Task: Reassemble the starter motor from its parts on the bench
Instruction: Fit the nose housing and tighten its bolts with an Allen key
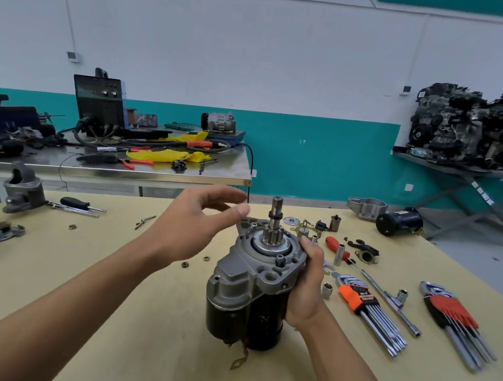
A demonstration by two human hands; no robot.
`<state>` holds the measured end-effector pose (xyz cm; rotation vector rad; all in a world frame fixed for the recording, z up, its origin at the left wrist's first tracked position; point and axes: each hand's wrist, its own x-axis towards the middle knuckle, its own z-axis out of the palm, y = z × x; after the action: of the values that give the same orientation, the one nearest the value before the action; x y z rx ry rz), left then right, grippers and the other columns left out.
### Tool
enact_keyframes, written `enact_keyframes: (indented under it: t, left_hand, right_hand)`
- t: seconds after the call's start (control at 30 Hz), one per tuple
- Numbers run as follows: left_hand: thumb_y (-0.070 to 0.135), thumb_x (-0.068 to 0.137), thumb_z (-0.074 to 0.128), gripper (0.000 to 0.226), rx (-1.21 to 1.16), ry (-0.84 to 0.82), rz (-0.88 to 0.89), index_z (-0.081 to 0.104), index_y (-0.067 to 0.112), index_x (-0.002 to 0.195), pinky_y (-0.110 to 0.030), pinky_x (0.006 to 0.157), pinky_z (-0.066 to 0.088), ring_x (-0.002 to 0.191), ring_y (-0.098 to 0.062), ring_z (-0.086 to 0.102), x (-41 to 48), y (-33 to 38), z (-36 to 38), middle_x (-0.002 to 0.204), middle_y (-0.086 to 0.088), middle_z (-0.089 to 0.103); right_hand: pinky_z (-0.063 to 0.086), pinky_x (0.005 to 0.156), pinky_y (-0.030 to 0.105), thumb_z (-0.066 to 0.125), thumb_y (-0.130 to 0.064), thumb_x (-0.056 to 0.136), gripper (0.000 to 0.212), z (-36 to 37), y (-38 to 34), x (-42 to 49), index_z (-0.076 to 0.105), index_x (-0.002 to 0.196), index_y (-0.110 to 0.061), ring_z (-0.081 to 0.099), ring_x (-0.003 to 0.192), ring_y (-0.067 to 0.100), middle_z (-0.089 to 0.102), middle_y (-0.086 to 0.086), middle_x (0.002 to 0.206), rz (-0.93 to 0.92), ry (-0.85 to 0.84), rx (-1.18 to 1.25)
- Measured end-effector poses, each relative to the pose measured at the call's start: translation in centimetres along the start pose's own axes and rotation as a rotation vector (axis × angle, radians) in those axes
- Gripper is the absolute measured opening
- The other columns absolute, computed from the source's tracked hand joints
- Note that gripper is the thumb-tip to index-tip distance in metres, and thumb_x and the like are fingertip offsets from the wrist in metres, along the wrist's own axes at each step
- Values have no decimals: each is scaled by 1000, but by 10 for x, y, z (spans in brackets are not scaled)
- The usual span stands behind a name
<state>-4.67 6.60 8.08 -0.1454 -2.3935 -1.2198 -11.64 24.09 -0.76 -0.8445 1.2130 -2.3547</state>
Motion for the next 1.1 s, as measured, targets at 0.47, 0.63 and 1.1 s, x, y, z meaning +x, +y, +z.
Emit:
enact_keyframes:
  t: [0.47, 0.63, 1.1]
  left_hand:
    - [78, 59, 76, 106, -482, -96, 63, 18, 55, 144, -11, 89, 50, 122, 1, 58, -54, -20, 64, 122, 37, 55]
    - [73, 59, 74, 84, -401, 142, -43, 39, 44, 130, -10, 80, 52, 103, 9, 62, -48, -15, 70, 111, 24, 62]
    - [82, 79, 20, 74, -189, 110, -222, 52, 47, 135, -47, 118, 30, 141, -11, 38, -37, 4, 53, 149, 11, 46]
  right_hand:
    - [57, 56, 21, 47, -38, 83, 40, -10, -21, 3, 80, 65, -23, 73, 65, 10, 76, 0, 70, 61, 75, -87]
    - [59, 76, 36, 43, -69, 86, 68, -5, -9, -4, 81, 96, -13, 73, 98, 30, 74, 18, 108, 93, 125, -80]
    - [52, 48, 16, 26, -15, 107, 67, -5, -14, 7, 73, 60, -16, 67, 53, 4, 70, -3, 57, -68, 256, -201]
